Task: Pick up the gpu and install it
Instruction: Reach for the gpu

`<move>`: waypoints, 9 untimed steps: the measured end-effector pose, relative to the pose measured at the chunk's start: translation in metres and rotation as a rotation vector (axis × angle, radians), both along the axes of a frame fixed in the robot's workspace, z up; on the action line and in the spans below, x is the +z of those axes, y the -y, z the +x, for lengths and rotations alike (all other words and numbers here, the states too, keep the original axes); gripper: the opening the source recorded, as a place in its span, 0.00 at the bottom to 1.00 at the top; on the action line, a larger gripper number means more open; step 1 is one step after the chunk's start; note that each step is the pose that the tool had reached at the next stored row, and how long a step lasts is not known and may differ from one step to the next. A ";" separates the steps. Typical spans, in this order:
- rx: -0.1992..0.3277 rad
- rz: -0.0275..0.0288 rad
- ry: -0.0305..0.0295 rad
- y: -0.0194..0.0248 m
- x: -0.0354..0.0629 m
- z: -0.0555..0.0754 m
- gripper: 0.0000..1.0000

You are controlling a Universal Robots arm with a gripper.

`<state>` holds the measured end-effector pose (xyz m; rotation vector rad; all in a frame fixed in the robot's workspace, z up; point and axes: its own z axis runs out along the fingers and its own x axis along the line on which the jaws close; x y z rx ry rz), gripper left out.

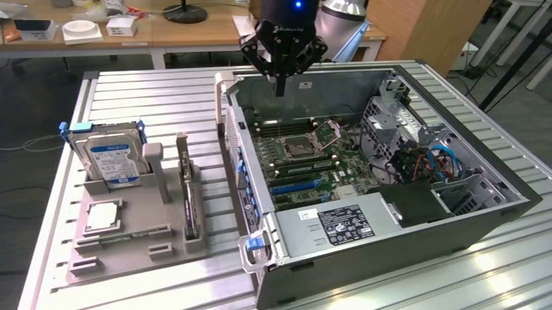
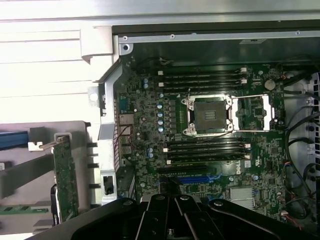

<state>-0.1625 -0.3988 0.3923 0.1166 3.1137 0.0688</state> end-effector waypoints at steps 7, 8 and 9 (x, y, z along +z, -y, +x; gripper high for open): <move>0.000 0.0001 0.0000 0.0000 -0.0001 -0.003 0.11; 0.000 0.0000 0.0000 0.0000 -0.0001 -0.003 0.11; 0.000 0.0001 0.0000 0.0000 -0.0001 -0.003 0.11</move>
